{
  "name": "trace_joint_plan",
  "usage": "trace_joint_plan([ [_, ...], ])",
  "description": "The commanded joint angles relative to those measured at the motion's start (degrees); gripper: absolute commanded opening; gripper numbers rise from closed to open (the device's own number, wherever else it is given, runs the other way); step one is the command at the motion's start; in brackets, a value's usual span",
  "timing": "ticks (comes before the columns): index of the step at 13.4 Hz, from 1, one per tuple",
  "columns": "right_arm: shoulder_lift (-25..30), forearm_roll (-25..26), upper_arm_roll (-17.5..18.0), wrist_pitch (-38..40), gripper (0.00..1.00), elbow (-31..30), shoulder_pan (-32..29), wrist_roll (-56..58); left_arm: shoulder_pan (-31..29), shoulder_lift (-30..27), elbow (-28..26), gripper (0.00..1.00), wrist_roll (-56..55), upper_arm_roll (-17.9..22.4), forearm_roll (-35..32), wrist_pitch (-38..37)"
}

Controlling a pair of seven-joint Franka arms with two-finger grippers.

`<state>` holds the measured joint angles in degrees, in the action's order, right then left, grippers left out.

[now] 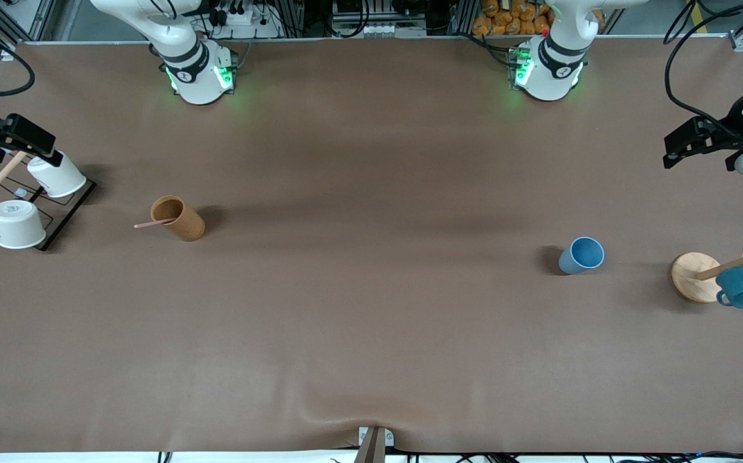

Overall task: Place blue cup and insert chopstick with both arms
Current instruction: 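Lower the right gripper to the pink chopstick while the left gripper nears the cup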

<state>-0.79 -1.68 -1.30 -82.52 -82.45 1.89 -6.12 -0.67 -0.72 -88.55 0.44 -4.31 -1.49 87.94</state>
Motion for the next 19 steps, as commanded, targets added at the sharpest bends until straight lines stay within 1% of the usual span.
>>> trace_joint_plan([
  [1,0.6,-0.6,-0.2,-0.1,1.00,-0.6,0.3,0.0,0.3,-1.0,0.0,1.00,-0.4,0.3,0.0,-1.1],
  [7,-0.1,-0.9,-0.4,1.4,1.00,-1.2,-0.3,-0.1,0.1,0.4,1.2,1.00,-0.3,-0.1,0.1,-1.0],
  [10,-1.4,-2.4,-0.6,2.6,1.00,-4.3,-1.1,-0.8,-0.1,1.4,0.5,1.00,-0.4,-0.1,1.7,-0.8],
  [12,-4.2,-3.6,-0.6,3.1,1.00,-4.7,-1.4,-5.5,-0.2,2.6,0.1,1.00,-0.5,0.0,1.5,0.7],
  [16,-9.1,-4.0,-0.6,3.5,1.00,-3.9,-2.2,-9.9,-0.5,2.8,-6.4,1.00,-0.4,0.2,1.2,8.4],
  [19,-13.4,-4.0,-0.6,3.7,1.00,-2.9,-2.7,-10.6,-0.4,2.3,-13.7,1.00,-0.4,0.2,1.0,16.4],
])
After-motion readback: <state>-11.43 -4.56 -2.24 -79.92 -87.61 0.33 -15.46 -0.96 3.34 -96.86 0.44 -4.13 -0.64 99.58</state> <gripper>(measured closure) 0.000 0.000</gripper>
